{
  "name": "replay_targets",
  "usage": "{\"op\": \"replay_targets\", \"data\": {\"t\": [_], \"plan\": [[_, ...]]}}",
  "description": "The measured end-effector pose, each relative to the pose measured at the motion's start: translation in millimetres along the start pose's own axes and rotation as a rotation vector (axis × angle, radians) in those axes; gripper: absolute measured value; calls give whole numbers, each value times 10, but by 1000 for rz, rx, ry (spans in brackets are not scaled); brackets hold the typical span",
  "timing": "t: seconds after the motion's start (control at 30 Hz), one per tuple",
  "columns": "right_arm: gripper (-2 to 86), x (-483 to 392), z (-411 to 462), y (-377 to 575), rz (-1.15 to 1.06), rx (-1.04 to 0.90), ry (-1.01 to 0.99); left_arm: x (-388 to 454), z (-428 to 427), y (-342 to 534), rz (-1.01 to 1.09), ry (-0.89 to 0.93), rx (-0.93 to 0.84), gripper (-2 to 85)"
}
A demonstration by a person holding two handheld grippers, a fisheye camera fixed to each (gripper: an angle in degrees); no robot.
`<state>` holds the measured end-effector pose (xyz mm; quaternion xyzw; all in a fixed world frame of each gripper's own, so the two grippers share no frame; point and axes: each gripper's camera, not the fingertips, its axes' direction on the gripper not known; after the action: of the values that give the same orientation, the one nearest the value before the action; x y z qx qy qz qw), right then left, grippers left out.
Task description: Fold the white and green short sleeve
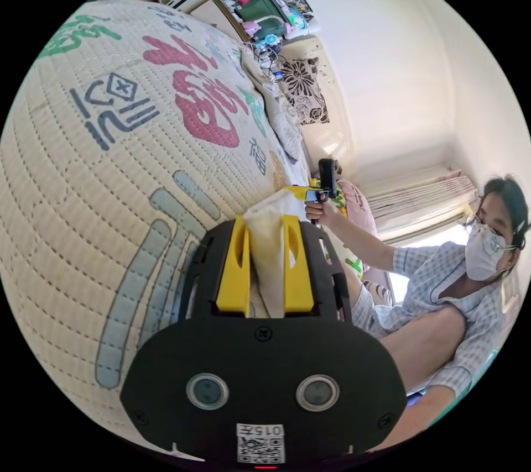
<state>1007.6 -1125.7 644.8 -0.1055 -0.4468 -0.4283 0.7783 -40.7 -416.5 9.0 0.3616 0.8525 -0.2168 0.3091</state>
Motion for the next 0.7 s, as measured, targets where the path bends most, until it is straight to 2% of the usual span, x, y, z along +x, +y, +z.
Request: {"op": "replay_targets", "data": {"t": [0.1, 0.2, 0.27, 0.5, 0.7], "plan": [[31, 41, 52, -115, 24, -47, -52, -129, -5, -42, -63, 63, 12, 33], [18, -73, -1, -199, -40, -36, -40, -73, -103, -93, -27, 5, 72, 3], [15, -278, -65, -264, -121, -15, -7, 95, -140, -160, 78, -34, 64, -5], [12, -827, -98, -265, -285, -30, 75, 572, -34, -38, 250, -90, 58, -8], [10, -1505, -67, 271, -506, -63, 65, 1475, 174, 726, 541, -114, 56, -8]]}}
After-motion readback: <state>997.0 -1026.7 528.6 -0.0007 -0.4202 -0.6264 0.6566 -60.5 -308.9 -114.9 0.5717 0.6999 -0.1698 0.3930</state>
